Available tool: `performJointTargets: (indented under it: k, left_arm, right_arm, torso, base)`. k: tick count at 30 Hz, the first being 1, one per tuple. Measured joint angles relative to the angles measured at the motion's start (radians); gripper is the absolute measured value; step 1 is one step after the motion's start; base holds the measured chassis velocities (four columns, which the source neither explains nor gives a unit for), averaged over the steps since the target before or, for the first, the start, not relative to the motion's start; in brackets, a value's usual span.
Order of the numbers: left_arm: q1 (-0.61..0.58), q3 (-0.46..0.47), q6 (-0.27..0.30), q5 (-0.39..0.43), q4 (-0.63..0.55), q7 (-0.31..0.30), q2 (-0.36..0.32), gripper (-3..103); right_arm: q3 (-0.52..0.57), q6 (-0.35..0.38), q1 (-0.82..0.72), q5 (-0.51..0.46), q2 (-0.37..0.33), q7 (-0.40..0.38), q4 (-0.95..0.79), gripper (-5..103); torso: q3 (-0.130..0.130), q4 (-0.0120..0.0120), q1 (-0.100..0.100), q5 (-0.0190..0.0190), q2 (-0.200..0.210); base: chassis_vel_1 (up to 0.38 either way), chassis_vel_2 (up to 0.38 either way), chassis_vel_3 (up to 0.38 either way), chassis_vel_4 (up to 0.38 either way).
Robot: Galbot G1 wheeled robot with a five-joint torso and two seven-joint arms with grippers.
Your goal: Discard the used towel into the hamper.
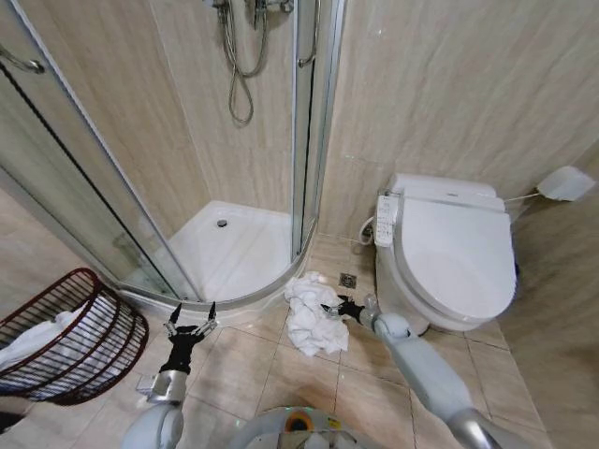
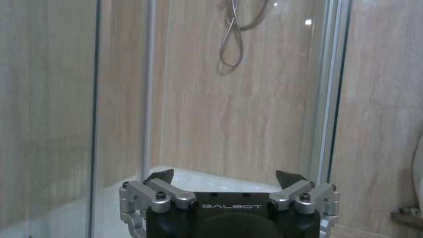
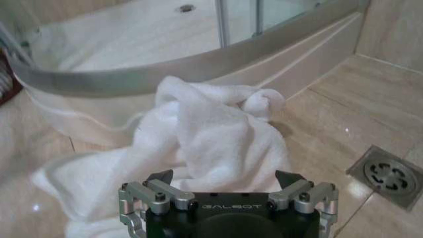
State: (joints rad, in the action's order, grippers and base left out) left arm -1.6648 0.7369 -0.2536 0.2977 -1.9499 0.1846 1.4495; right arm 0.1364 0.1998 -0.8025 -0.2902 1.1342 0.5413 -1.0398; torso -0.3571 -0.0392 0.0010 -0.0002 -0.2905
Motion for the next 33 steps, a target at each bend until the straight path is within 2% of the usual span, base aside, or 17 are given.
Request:
performJointTargets:
  k: [8,11,12,15,19,21,24,27,31,32,33]
  left_arm:
    - [0.003,0.0,-0.003,-0.002,0.011,0.001,-0.01,100]
    - [0.01,-0.004,-0.003,-0.003,0.011,0.002,-0.013,100]
    - [0.01,-0.004,-0.003,-0.003,0.011,0.002,-0.013,100]
    - [0.01,-0.003,-0.003,-0.002,0.005,0.003,-0.018,100]
    - [0.011,-0.002,-0.003,0.0,0.004,0.003,-0.023,100]
    - [0.012,-0.002,-0.003,0.0,0.004,0.003,-0.023,100]
    - [0.013,-0.003,-0.004,0.0,0.005,0.003,-0.021,100]
    - [0.014,-0.005,-0.004,0.0,0.004,0.003,-0.02,100]
    - [0.016,-0.006,-0.004,0.0,-0.001,0.003,-0.023,100]
    - [0.016,-0.006,-0.004,0.0,-0.001,0.003,-0.023,100]
    - [0.016,-0.006,-0.004,0.0,-0.003,0.003,-0.024,100]
  right_arm:
    - [-0.016,-0.064,0.109,0.096,0.059,0.115,0.159,100]
    - [0.0,-0.11,0.161,0.152,0.112,0.163,0.266,100]
    - [0.0,-0.11,0.161,0.152,0.112,0.163,0.266,100]
    - [0.039,-0.18,0.205,0.222,0.162,0.202,0.379,100]
    - [0.058,-0.186,0.216,0.229,0.189,0.2,0.41,101]
    - [0.062,-0.186,0.215,0.228,0.196,0.198,0.411,97]
    - [0.068,-0.186,0.202,0.224,0.208,0.189,0.398,83]
    - [0.076,-0.189,0.196,0.224,0.216,0.181,0.396,78]
    - [0.096,-0.2,0.187,0.221,0.235,0.152,0.396,56]
    - [0.096,-0.2,0.187,0.221,0.235,0.152,0.396,56]
    - [0.1,-0.203,0.186,0.221,0.239,0.142,0.396,51]
  torso:
    - [0.0,-0.0001,0.0,0.0001,0.0]
    - [0.0,-0.0001,0.0,0.0,0.0]
    - [0.0,-0.0001,0.0,0.0,0.0]
    - [0.0,-0.0002,0.0,0.0001,0.0]
    - [0.0,-0.0001,0.0,0.0,0.0]
    - [0.0,-0.0001,0.0,0.0002,0.0]
    - [0.0,0.0,0.0,0.0001,0.0]
    - [0.0,-0.0001,0.0,0.0,0.0]
    - [0.0,0.0,0.0,0.0001,0.0]
    - [0.0,0.0,0.0,0.0001,0.0]
    - [0.0,-0.0001,0.0,0.0001,0.0]
  base:
    - [0.0,0.0,0.0,0.0]
    - [0.0,0.0,0.0,0.0]
    - [0.0,0.0,0.0,0.0]
    - [0.0,0.0,0.0,0.0]
    - [0.0,0.0,0.0,0.0]
    - [0.0,0.0,0.0,0.0]
    - [0.0,0.0,0.0,0.0]
    - [0.0,0.0,0.0,0.0]
    - [0.0,0.0,0.0,0.0]
    - [0.0,0.0,0.0,0.0]
    - [0.0,0.0,0.0,0.0]
